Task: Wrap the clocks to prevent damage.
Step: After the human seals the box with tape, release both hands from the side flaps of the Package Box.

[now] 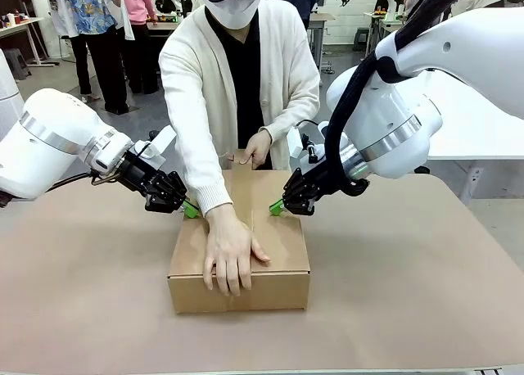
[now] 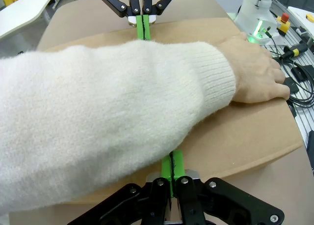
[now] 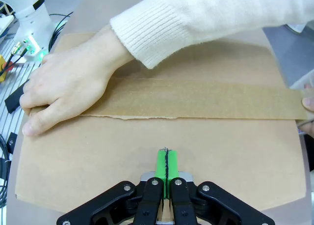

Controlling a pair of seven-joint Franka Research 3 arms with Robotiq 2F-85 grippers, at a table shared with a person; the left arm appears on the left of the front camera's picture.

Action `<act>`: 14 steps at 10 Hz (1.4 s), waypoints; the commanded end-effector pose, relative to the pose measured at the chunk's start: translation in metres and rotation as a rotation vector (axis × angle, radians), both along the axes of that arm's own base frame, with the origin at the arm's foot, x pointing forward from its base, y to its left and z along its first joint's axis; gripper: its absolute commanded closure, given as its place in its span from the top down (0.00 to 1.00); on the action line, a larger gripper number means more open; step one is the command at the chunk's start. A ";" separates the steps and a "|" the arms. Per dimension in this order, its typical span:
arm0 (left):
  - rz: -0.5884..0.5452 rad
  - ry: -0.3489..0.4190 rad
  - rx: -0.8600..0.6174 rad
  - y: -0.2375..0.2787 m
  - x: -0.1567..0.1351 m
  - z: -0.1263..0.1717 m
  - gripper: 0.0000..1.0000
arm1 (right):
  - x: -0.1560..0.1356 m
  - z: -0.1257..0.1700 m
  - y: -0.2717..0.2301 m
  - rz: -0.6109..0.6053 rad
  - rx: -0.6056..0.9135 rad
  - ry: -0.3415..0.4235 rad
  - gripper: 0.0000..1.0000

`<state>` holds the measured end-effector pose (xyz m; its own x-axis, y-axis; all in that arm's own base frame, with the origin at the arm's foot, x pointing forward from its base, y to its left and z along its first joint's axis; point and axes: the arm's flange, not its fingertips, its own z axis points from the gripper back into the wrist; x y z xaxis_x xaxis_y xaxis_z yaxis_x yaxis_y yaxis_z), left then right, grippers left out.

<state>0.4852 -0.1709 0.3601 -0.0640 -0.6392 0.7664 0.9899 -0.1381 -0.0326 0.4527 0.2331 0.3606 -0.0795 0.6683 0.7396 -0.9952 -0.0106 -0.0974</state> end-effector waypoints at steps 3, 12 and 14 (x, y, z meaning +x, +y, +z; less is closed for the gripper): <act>0.001 0.003 -0.010 0.000 0.000 -0.003 0.01 | -0.001 -0.005 0.000 -0.009 0.004 0.008 0.01; 0.001 0.003 -0.010 0.000 0.000 -0.003 0.01 | -0.001 -0.005 0.000 -0.009 0.004 0.008 0.01; 0.001 0.003 -0.010 0.000 0.000 -0.003 0.01 | -0.001 -0.005 0.000 -0.009 0.004 0.008 0.01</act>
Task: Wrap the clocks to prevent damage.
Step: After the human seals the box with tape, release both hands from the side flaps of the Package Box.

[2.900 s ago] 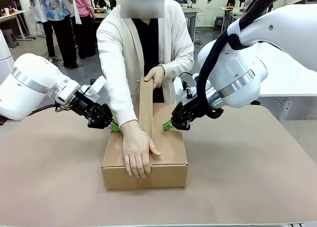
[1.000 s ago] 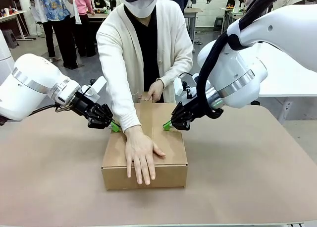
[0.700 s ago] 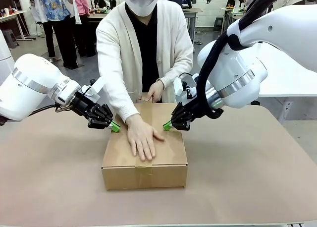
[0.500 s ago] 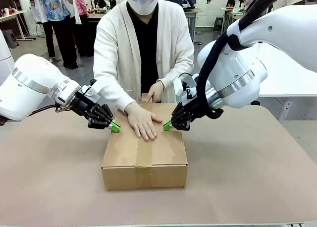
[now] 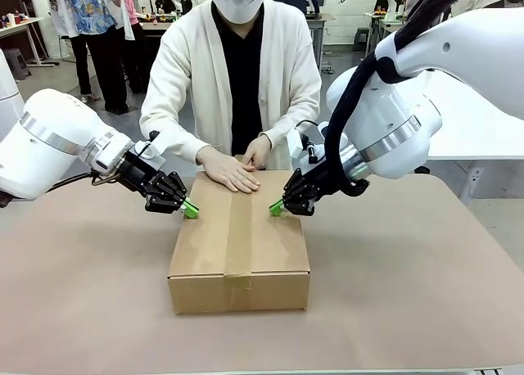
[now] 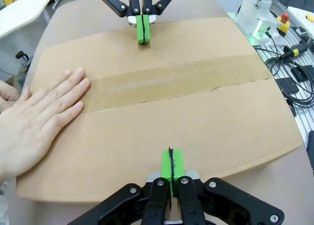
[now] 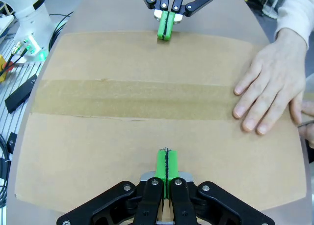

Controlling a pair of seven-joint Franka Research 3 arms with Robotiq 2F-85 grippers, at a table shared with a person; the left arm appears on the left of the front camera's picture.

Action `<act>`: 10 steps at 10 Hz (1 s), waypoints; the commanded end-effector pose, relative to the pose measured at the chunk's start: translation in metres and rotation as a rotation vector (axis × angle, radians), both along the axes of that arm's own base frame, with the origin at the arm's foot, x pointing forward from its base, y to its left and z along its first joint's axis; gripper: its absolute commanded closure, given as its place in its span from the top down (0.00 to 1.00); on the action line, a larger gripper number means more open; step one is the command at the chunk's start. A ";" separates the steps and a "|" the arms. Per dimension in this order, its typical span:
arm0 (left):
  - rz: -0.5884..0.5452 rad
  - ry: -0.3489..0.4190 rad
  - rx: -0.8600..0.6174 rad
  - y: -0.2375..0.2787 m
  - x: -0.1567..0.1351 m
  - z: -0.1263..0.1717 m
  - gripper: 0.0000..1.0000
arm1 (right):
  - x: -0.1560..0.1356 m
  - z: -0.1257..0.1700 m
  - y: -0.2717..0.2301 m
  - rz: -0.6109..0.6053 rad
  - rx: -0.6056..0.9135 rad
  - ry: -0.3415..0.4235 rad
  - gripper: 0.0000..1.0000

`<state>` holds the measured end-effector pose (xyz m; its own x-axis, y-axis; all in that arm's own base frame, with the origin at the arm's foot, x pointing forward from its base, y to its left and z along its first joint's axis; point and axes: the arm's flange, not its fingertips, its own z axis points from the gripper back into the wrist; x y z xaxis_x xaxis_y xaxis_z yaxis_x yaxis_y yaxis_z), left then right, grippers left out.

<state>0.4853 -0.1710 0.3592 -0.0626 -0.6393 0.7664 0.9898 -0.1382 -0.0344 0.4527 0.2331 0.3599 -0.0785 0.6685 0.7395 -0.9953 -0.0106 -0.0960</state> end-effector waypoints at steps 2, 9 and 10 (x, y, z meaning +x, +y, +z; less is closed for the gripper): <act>0.001 0.001 -0.010 0.000 0.000 -0.003 0.01 | -0.001 -0.004 0.000 -0.009 0.004 0.006 0.01; 0.001 0.001 -0.010 0.000 0.000 -0.003 0.01 | -0.001 -0.004 0.000 -0.009 0.004 0.006 0.01; 0.001 0.001 -0.010 0.000 0.000 -0.003 0.01 | -0.001 -0.004 0.000 -0.009 0.004 0.006 0.01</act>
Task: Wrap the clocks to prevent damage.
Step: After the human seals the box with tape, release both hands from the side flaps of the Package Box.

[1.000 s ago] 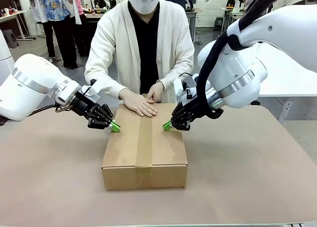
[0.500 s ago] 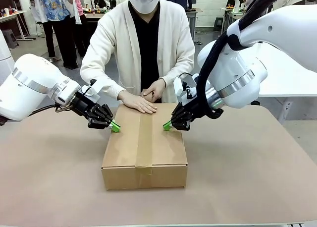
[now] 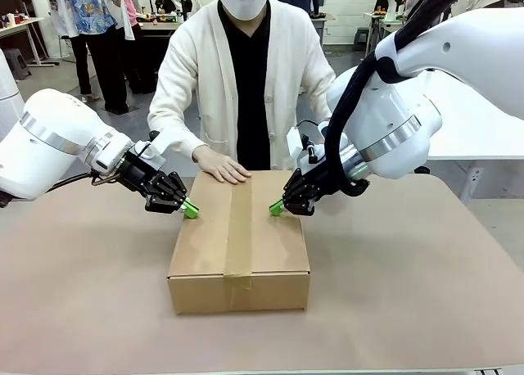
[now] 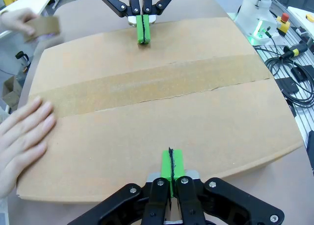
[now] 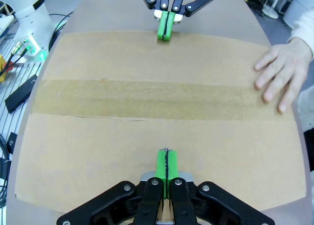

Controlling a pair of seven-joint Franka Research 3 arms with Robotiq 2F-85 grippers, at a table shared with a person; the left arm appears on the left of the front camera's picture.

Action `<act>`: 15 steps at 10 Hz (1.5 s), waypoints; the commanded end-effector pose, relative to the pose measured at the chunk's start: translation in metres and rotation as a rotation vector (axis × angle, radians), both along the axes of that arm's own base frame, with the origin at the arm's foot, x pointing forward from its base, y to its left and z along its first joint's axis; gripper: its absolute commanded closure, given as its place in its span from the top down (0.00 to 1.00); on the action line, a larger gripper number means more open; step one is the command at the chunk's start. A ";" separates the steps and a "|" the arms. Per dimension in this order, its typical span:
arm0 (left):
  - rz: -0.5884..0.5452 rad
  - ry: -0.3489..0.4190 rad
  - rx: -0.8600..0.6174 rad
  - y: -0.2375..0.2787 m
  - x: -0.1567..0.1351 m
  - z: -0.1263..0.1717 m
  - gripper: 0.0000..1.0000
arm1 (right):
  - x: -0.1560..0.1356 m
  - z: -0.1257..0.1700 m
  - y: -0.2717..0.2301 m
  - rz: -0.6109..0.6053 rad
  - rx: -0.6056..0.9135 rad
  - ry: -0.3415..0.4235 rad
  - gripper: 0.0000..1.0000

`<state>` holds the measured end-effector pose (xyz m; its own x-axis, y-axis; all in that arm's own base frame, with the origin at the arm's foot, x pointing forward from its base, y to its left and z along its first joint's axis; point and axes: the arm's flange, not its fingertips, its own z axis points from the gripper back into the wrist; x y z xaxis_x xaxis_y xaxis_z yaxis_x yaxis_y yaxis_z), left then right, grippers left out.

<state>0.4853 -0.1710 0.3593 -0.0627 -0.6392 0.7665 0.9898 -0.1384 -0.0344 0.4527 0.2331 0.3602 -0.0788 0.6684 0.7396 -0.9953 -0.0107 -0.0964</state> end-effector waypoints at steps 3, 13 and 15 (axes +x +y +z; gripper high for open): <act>0.001 0.001 -0.010 0.000 0.000 -0.003 0.01 | -0.001 -0.004 0.000 -0.009 0.004 0.007 0.01; 0.063 0.051 0.025 0.012 -0.001 0.039 0.01 | -0.011 0.034 -0.021 -0.025 -0.047 0.036 0.01; 0.083 0.104 0.104 0.041 -0.013 0.103 0.01 | -0.030 0.089 -0.048 -0.118 -0.142 0.082 0.01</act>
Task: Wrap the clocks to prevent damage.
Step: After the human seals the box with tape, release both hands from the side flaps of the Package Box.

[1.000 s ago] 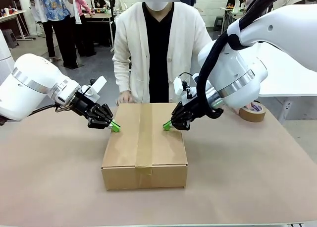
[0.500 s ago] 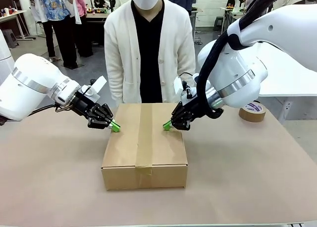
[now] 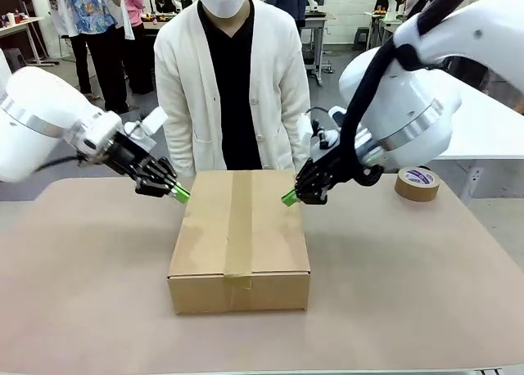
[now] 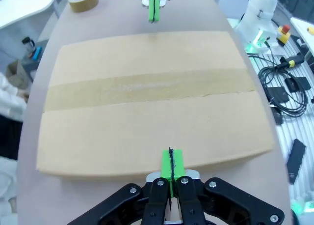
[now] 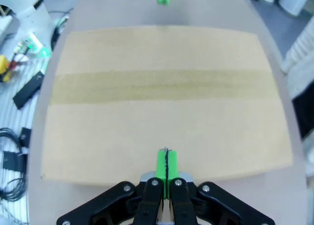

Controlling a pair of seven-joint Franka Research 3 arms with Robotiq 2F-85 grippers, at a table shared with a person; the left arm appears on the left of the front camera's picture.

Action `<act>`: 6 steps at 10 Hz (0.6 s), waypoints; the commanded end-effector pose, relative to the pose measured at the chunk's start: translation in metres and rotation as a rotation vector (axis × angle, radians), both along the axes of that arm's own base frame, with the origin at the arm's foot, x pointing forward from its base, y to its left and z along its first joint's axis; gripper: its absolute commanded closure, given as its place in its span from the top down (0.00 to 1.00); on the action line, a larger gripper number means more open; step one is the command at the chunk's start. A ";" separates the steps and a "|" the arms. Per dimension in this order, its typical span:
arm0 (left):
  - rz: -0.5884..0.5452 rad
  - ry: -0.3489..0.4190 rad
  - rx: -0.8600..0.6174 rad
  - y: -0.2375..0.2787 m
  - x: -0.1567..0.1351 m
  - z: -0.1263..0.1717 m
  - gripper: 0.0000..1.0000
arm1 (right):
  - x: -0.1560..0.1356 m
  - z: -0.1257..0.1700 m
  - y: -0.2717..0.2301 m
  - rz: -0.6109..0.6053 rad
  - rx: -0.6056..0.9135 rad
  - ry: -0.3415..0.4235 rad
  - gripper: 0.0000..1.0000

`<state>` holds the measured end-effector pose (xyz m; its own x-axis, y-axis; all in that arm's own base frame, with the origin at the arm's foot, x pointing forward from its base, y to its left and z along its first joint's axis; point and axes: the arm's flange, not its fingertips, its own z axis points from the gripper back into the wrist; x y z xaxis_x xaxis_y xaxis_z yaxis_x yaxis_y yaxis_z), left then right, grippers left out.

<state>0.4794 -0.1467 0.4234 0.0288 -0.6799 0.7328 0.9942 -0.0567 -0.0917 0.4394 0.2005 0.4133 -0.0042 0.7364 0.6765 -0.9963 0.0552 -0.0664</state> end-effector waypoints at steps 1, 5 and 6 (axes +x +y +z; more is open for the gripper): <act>0.023 0.089 0.111 0.035 -0.009 0.070 0.01 | -0.028 0.065 -0.029 -0.115 -0.120 0.095 0.01; 0.332 0.231 0.298 0.108 -0.045 0.127 0.01 | -0.079 0.127 -0.087 -0.480 -0.293 0.166 0.01; 0.432 0.257 0.335 0.120 -0.049 0.125 0.01 | -0.087 0.127 -0.095 -0.582 -0.337 0.210 0.01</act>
